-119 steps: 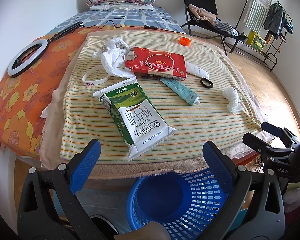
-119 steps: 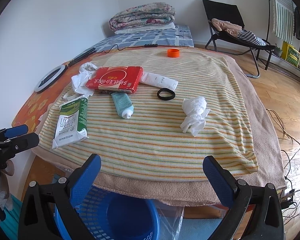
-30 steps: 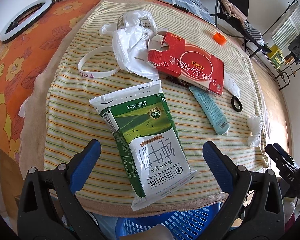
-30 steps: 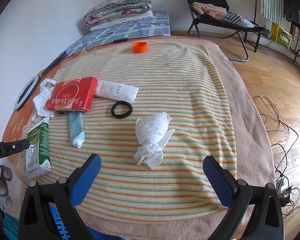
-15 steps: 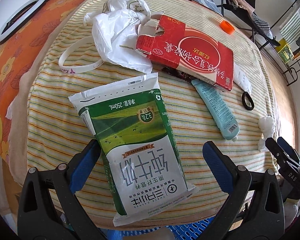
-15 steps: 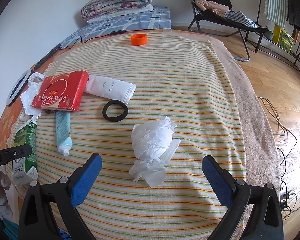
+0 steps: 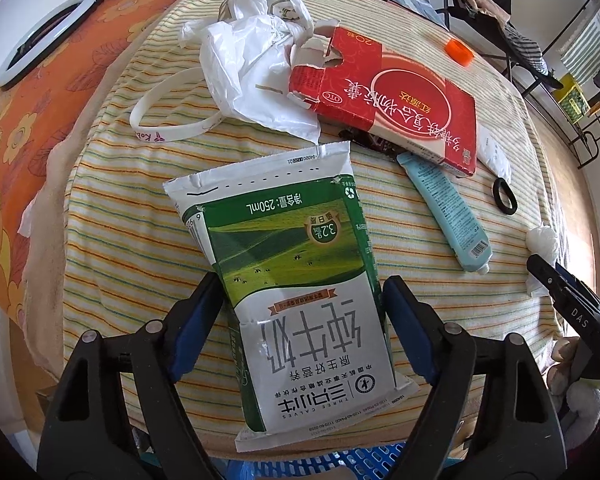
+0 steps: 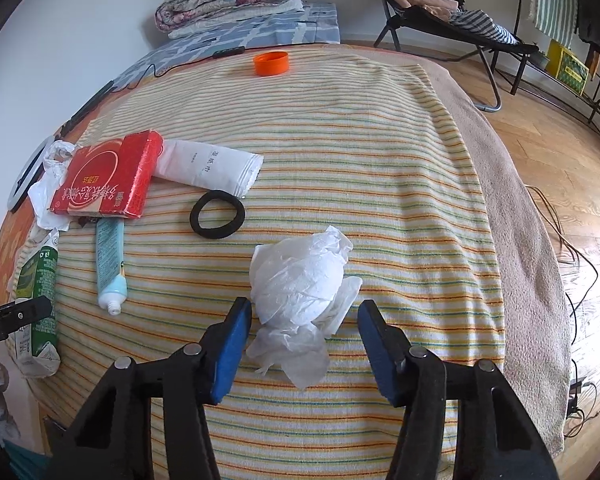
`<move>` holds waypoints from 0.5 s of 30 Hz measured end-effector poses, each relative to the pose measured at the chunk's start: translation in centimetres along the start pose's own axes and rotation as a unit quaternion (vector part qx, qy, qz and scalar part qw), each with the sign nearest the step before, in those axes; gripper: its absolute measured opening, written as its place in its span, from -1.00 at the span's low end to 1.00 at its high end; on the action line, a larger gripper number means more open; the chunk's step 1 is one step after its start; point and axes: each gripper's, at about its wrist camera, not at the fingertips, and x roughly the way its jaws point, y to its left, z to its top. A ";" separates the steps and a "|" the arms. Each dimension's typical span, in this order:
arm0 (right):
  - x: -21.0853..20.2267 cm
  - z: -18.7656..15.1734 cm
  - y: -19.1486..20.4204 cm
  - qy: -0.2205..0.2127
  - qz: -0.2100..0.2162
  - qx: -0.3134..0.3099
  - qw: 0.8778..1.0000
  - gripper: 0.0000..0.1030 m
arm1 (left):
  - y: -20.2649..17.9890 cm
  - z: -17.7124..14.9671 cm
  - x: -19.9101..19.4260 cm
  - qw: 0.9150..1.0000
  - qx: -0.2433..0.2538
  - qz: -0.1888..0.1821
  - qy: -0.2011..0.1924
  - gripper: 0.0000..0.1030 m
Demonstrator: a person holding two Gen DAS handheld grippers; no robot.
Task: Collect trash
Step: 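Grasp the milk carton with the left tool while the right tool grasps the white tissue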
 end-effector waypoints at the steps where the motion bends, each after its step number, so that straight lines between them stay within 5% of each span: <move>1: -0.1 -0.1 -0.1 -0.001 0.002 0.001 1.000 -0.07 | 0.4 -0.3 -0.5 1.000 0.002 0.000 -0.002 0.61; 5: -0.5 -0.3 -0.3 -0.007 0.013 0.004 1.000 -0.32 | 0.4 -0.6 -1.5 1.000 0.008 -0.003 -0.011 0.59; 15: -2.8 -0.2 0.1 -0.037 0.026 0.001 0.999 -0.41 | 0.7 -1.4 -4.0 0.999 0.015 -0.019 -0.029 0.58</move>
